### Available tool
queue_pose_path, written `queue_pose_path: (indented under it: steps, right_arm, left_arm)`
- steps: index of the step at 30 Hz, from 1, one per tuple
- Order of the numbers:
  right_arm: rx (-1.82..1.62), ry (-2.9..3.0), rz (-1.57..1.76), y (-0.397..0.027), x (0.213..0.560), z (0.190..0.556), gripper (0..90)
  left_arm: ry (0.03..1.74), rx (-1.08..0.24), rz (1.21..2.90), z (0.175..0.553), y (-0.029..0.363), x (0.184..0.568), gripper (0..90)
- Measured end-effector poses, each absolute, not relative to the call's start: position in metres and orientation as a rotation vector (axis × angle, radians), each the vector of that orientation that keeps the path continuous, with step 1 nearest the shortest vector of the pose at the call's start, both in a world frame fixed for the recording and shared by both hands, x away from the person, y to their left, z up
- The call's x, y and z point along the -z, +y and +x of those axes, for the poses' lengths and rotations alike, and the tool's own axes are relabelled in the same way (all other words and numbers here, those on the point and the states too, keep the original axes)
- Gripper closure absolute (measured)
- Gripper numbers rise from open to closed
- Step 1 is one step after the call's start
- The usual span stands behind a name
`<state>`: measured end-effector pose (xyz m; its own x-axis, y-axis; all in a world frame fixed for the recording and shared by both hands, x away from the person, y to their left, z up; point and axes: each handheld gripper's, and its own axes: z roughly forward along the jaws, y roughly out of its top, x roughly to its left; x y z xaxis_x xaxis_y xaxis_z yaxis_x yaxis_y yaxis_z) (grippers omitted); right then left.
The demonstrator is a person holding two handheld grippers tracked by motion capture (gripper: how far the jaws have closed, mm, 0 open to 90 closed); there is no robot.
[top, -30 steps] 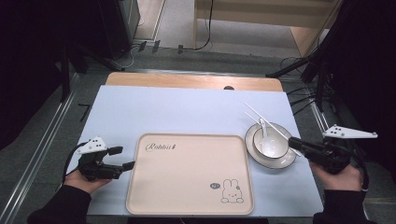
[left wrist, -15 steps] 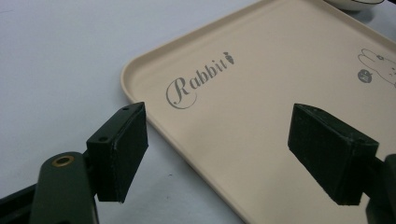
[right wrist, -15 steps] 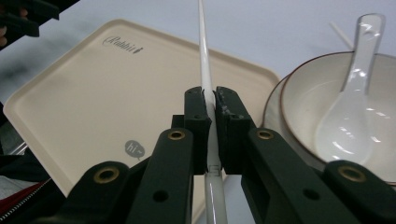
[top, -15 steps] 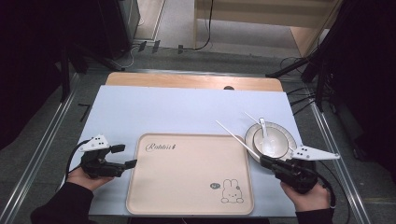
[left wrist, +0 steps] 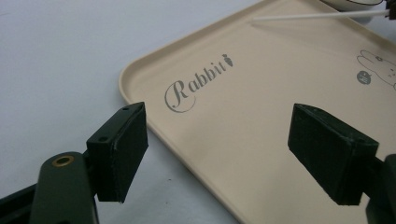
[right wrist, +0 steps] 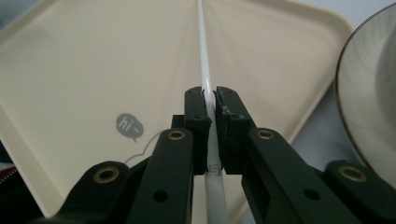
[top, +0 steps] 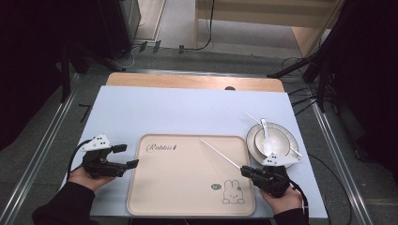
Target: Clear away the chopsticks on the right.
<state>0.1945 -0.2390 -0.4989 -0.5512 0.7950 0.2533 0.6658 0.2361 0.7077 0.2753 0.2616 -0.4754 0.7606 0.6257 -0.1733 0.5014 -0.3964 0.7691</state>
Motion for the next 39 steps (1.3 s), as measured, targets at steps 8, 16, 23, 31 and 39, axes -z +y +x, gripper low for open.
queue_pose_path:
  steps: [8, 16, 23, 31, 39]
  right_arm:
    - [-1.17, 2.393, 1.36, -0.229, 0.516, 0.202, 84.6]
    - [-1.115, 2.431, 1.308, -0.223, 0.53, 0.203, 84.2]
    - [-1.116, 2.447, 1.305, -0.22, 0.536, 0.203, 78.1]
    - [-1.152, 2.429, 1.315, -0.226, 0.525, 0.205, 63.5]
    - [-1.316, 2.35, 1.277, -0.243, 0.491, 0.206, 42.8]
  left_arm:
    - [0.841, -0.179, 2.077, 0.275, 0.262, 0.475, 20.5]
    - [0.838, -0.177, 2.074, 0.274, 0.261, 0.475, 20.4]
    - [0.839, -0.178, 2.075, 0.275, 0.263, 0.476, 20.5]
    - [0.837, -0.176, 2.071, 0.274, 0.262, 0.475, 20.5]
    - [0.844, -0.179, 2.071, 0.274, 0.263, 0.476, 20.4]
